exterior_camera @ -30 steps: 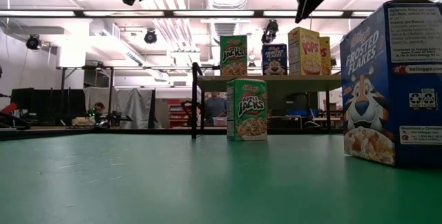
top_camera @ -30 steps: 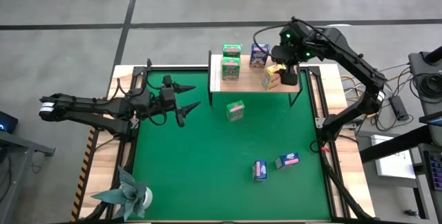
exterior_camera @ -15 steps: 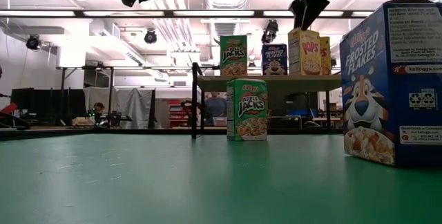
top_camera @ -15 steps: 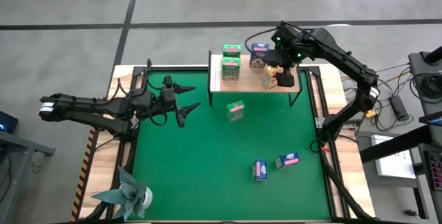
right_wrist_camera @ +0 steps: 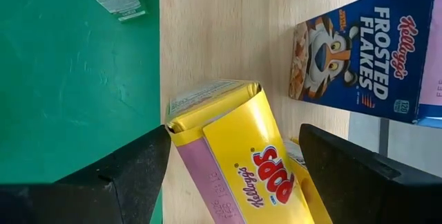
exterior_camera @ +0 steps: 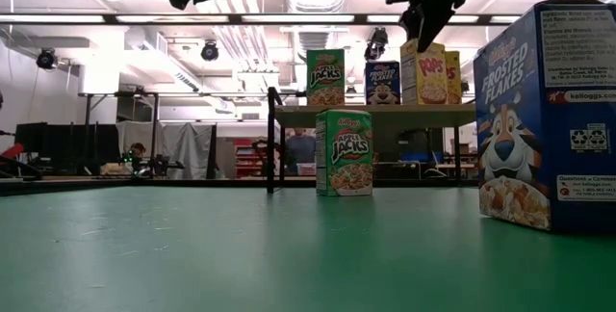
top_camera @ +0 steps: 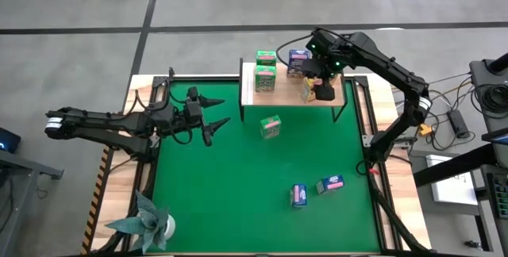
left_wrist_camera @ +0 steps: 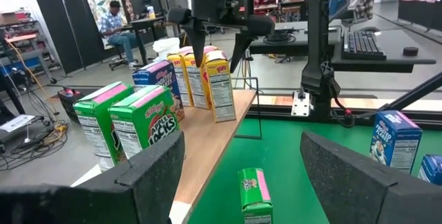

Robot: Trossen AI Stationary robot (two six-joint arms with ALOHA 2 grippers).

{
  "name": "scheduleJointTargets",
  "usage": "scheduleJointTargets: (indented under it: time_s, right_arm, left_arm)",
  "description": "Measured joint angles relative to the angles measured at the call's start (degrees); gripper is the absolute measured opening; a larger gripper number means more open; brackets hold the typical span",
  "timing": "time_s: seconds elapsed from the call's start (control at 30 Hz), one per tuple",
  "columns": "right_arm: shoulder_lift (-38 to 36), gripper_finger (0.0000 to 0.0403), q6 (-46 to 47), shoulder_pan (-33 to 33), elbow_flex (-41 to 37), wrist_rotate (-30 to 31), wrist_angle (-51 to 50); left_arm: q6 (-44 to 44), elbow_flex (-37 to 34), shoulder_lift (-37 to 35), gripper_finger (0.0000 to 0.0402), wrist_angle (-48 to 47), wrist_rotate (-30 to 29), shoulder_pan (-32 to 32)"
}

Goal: Stack cereal on shelf
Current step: Put the yellow cereal box on the shelf aligned with the other yellow cereal box

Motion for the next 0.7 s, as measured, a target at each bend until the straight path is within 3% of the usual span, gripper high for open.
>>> scheduleJointTargets:
  time_s: [0.43,0.7]
  right_arm:
    - [-0.04,0.0304,4.78,0.00,0.00,0.02,-0.02]
    - [-0.05,0.0304,15.71,0.00,0.11,0.17,-4.81]
  left_arm:
    - [0.12,0.00,0.00,0.0272,-0.12,-0.01,0.00]
    - [0.13,0.03,0.00,0.0272,-0.10,-0.01,0.00]
